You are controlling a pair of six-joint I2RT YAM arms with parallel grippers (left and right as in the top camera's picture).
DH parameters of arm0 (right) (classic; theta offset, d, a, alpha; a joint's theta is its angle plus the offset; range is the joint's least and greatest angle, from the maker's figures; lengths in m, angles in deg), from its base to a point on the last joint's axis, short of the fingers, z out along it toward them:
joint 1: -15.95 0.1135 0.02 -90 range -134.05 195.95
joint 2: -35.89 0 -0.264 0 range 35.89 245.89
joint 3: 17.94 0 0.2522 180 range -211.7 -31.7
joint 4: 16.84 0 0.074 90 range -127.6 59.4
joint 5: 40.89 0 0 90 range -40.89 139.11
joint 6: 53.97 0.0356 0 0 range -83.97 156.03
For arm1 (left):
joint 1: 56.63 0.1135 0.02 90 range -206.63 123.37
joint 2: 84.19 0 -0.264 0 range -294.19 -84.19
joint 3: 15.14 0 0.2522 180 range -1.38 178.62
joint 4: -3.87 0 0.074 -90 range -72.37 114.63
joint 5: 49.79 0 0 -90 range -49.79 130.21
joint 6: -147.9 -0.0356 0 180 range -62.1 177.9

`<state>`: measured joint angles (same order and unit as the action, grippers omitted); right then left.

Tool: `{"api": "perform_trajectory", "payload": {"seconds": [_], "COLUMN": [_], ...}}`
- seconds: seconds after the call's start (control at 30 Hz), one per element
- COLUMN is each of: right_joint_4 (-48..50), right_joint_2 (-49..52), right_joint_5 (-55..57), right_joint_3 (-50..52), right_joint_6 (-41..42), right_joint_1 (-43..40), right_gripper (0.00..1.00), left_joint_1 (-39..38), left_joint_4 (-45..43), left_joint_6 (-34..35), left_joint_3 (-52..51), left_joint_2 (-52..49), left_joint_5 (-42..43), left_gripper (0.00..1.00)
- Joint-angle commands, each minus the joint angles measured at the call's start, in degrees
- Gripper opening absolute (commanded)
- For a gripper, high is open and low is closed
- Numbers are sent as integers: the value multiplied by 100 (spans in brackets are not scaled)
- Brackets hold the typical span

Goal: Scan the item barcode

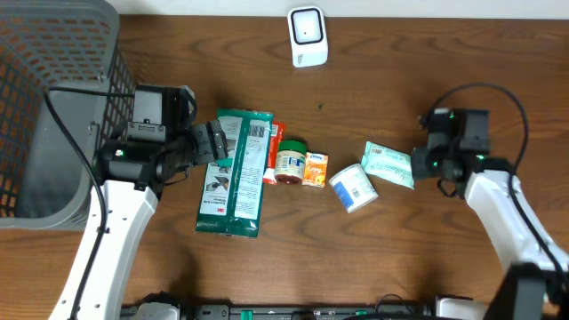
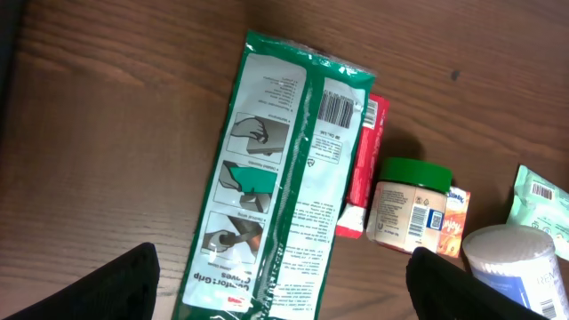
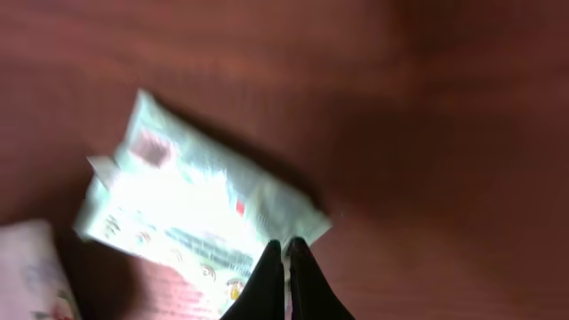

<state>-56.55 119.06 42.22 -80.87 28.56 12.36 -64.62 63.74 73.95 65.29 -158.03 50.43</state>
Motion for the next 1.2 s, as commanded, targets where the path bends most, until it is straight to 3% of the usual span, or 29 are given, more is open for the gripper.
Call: {"api": "perform_trajectory", "payload": {"seconds": [0.0, 0.07, 0.13, 0.2, 0.57, 0.87, 0.93, 1.03, 1.17], "right_joint_4": [-9, -109, -208, -280, -737, -151, -55, 13, 0], "right_joint_2": [-455, -568, -564, -494, 579, 1283, 1283, 1283, 1283], "right_joint_5": [149, 149, 146, 144, 144, -306, -306, -308, -308], "right_joint_3": [-151, -149, -144, -127, -37, -37, -37, -37, -37], "right_joint_6": [-205, -140, 264, 807, 2741, 3346, 3467, 3467, 3460], "right_joint_1": [-11, -11, -11, -11, -11, -11, -13, -13, -13], "right_gripper": [8, 65, 88, 95, 95, 91, 83, 56, 49], "left_joint_1": [-13, -13, -13, -13, -13, -13, -13, -13, -13], "left_joint_4": [4, 4, 4, 4, 4, 4, 4, 4, 4], "left_joint_6": [-57, -57, -57, -57, -57, -57, -57, -57, -57], "left_joint_3": [68, 68, 68, 68, 68, 68, 68, 68, 68], "left_joint_2": [-11, -11, -11, -11, -11, -11, -11, -11, -11], "left_joint_5": [7, 7, 7, 7, 7, 7, 7, 7, 7], "left_gripper": [85, 85, 85, 85, 85, 85, 85, 85, 86]}}
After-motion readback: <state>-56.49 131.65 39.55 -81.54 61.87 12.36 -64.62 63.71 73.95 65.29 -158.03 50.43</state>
